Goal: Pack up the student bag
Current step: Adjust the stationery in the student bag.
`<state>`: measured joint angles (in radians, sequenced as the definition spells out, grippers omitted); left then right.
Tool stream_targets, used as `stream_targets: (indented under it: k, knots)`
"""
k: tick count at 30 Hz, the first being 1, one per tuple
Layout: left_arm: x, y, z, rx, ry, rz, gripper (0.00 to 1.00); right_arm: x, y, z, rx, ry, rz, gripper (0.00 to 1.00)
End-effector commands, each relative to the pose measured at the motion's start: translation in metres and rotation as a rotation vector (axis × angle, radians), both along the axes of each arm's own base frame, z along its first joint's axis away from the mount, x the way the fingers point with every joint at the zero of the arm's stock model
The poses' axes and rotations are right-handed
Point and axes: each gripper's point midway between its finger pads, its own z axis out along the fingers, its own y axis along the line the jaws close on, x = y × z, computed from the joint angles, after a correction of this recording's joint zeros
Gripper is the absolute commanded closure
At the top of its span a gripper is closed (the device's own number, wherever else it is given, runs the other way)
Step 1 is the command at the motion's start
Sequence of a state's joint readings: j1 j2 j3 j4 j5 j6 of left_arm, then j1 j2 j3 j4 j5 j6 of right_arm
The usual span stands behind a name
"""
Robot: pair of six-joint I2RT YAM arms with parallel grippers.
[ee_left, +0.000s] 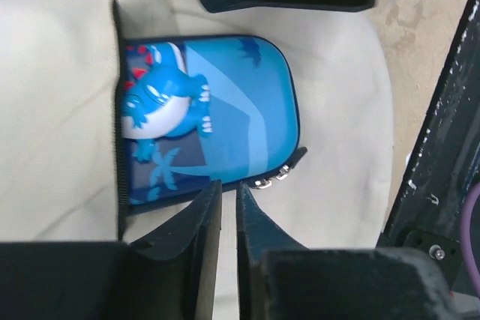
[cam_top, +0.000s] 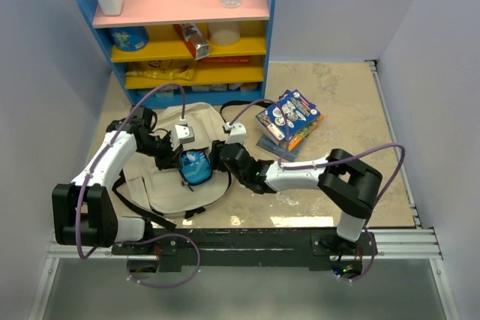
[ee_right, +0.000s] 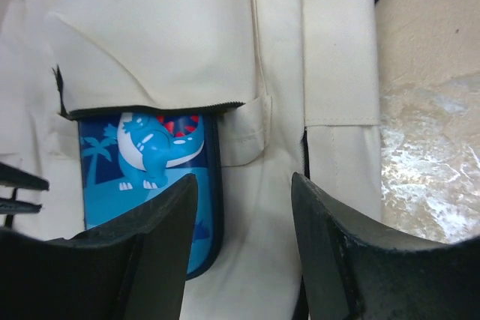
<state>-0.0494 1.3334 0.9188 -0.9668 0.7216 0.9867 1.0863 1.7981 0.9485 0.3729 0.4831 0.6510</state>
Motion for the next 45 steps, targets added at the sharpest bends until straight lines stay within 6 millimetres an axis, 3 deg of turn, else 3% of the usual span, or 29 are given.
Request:
stream_targets:
  k: [1,4,5,9,12,13,14,15,16,17,18,20,21,23,25,28,31,32,37,39,45]
  knots:
    - [0.016,-0.007,0.03,-0.047,-0.07,-0.012,0.79,0.004,-0.023,0.023,-0.003,0.005,-0.124,0.45]
    - [0.034,-0.001,0.043,-0.037,-0.124,0.044,0.75,-0.011,-0.031,0.039,0.024,0.012,-0.134,0.47]
    - [0.044,0.002,0.048,-0.04,-0.154,0.08,0.75,-0.025,-0.024,0.043,0.065,0.029,-0.09,0.47]
    - [0.118,0.035,0.073,-0.044,-0.357,0.323,0.75,-0.069,-0.004,0.052,0.197,0.088,0.05,0.46]
    - [0.166,0.079,0.082,-0.024,-0.416,0.576,0.76,-0.099,0.026,0.06,0.208,0.073,0.18,0.46]
    - [0.172,0.099,0.081,-0.031,-0.397,0.661,0.76,-0.106,0.035,0.051,0.177,0.071,0.217,0.47]
    - [0.178,0.108,0.079,-0.029,-0.387,0.693,0.76,-0.118,0.046,0.047,0.151,0.06,0.271,0.48]
    - [0.185,0.117,0.075,-0.025,-0.368,0.715,0.76,-0.122,0.062,0.059,0.176,0.041,0.309,0.48]
    - [0.187,0.125,0.07,-0.019,-0.357,0.732,0.76,-0.132,0.075,0.045,0.157,0.057,0.367,0.5]
    - [0.189,0.128,0.068,-0.014,-0.361,0.736,0.77,-0.136,0.083,0.044,0.157,0.056,0.393,0.51]
    - [0.188,0.13,0.058,-0.005,-0.344,0.742,0.77,-0.135,0.097,0.055,0.189,0.041,0.413,0.52]
    - [0.185,0.133,0.047,0.012,-0.338,0.747,0.77,-0.137,0.113,0.04,0.165,0.045,0.451,0.57]
    - [0.184,0.132,0.043,0.018,-0.329,0.742,0.77,-0.136,0.126,0.05,0.19,0.033,0.466,0.58]
    - [0.179,0.13,0.033,0.022,-0.315,0.721,0.77,-0.137,0.143,0.042,0.192,0.058,0.494,0.6]
    - [0.176,0.126,0.033,0.013,-0.319,0.699,0.77,-0.134,0.147,0.033,0.191,0.082,0.49,0.62]
    - [0.174,0.116,0.035,-0.024,-0.322,0.655,0.77,-0.123,0.144,0.008,0.194,0.157,0.46,0.66]
    - [0.173,0.102,0.038,-0.048,-0.323,0.604,0.77,-0.101,0.116,-0.014,0.154,0.194,0.352,0.69]
    - [0.172,0.096,0.036,-0.048,-0.315,0.585,0.76,-0.09,0.098,-0.027,0.139,0.22,0.299,0.7]
    - [0.173,0.057,0.033,-0.046,-0.332,0.479,0.77,-0.061,0.046,-0.035,0.089,0.219,0.131,0.7]
    - [0.179,0.044,0.035,-0.059,-0.328,0.453,0.76,-0.059,0.031,-0.042,0.045,0.221,0.092,0.7]
    - [0.194,0.004,0.046,-0.094,-0.32,0.359,0.76,-0.058,0.004,-0.038,0.018,0.222,0.012,0.67]
